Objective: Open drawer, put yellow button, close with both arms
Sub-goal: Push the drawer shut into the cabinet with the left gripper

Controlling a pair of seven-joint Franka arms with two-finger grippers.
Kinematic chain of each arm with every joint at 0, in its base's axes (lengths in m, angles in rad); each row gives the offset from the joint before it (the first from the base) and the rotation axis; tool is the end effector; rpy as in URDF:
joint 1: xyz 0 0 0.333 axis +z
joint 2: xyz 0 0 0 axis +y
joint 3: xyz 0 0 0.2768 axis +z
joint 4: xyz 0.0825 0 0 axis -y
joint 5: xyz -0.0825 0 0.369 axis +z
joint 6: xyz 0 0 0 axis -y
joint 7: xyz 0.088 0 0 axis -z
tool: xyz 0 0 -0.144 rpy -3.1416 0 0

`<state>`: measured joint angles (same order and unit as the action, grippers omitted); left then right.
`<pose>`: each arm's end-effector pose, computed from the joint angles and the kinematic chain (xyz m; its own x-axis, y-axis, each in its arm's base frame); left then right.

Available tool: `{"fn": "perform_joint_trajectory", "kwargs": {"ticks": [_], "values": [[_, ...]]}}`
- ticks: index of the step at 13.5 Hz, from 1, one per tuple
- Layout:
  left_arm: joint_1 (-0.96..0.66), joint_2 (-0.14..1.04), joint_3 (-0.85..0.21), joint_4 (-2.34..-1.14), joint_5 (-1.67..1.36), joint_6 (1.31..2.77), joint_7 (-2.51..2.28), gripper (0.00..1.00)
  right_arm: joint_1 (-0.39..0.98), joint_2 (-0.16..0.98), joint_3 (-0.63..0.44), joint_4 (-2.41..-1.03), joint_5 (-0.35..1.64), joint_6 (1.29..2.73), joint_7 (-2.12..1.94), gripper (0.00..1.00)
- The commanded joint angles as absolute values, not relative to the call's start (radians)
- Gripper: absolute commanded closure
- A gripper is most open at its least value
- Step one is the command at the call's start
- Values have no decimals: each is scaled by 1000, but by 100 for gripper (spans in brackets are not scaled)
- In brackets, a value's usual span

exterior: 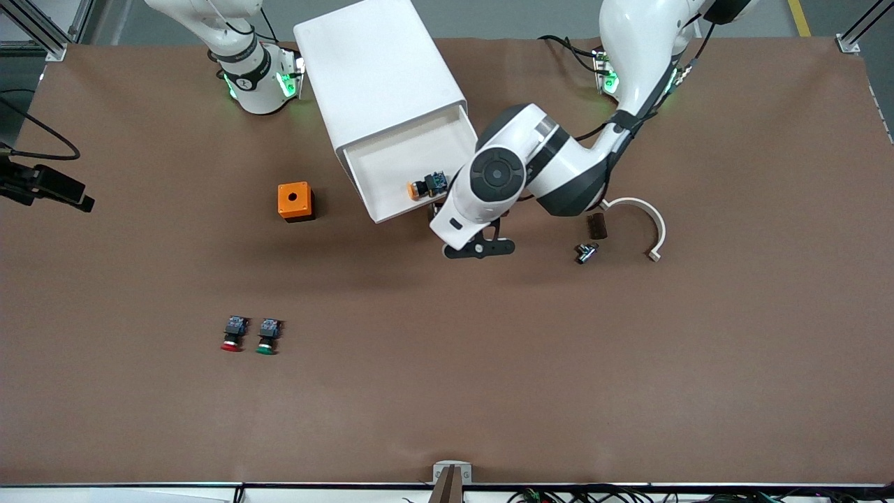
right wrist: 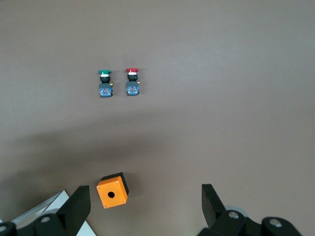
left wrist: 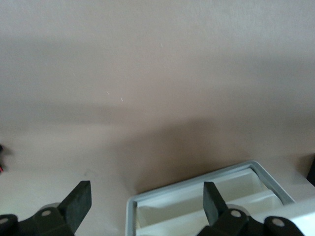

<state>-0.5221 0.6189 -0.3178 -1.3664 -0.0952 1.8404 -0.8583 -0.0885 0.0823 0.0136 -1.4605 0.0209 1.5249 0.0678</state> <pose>0.4598 -0.4824 0.3014 0.9558 0.0788 -0.2832 0.1055 -0.9912 0.0805 0.5556 -0.0389 0.5494 0.9898 -0.1413 -0.0193 -0.1417 -0.9897 -0.0207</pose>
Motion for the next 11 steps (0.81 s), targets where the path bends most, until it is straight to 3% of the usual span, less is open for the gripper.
{"fn": "perform_joint_trajectory", "kwargs": {"ticks": [1, 4, 11], "values": [[-538, 610, -340, -1387, -91, 1853, -948, 0, -95, 13, 20, -1546, 26, 1572, 71, 0], [-555, 614, -402, -1408, -92, 1847, -1032, 0, -97, -72, 25, -1664, 28, 1651, 63, 0], [-560, 617, -489, -1459, -124, 1845, -1086, 0, -87, -75, 26, -1631, 17, 1626, 55, 0]]}}
